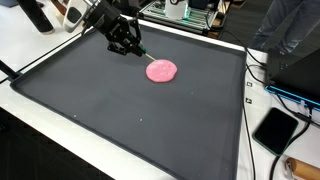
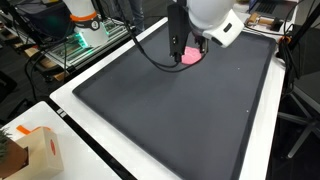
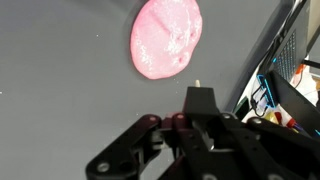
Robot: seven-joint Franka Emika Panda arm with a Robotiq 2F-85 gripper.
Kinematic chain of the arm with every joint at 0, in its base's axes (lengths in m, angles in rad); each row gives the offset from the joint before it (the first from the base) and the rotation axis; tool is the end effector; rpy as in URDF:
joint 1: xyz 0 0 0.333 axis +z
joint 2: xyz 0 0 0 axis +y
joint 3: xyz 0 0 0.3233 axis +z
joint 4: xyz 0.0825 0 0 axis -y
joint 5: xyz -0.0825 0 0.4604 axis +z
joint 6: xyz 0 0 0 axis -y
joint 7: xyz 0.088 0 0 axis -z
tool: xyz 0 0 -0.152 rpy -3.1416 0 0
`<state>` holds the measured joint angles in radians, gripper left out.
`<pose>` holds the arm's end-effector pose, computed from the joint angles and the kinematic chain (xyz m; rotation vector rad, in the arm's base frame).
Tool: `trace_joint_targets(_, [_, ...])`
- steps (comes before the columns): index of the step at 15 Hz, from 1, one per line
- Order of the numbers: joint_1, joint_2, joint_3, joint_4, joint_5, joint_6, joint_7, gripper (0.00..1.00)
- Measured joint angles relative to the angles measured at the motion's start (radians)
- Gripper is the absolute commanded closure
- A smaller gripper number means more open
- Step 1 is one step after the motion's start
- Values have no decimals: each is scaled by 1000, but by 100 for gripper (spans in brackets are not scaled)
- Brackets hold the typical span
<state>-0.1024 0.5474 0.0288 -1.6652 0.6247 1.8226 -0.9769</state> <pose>0.6984 0.0210 0.2027 -2.3336 -0.7461 0.0446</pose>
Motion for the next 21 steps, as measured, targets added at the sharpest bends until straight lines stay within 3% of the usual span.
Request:
trace_joint_targets(18, [177, -45, 84, 93, -512, 41, 336, 96])
trace_joint_targets(19, [185, -48, 86, 93, -535, 45, 351, 85])
trace_joint_targets(21, [186, -49, 94, 93, -539, 45, 353, 85])
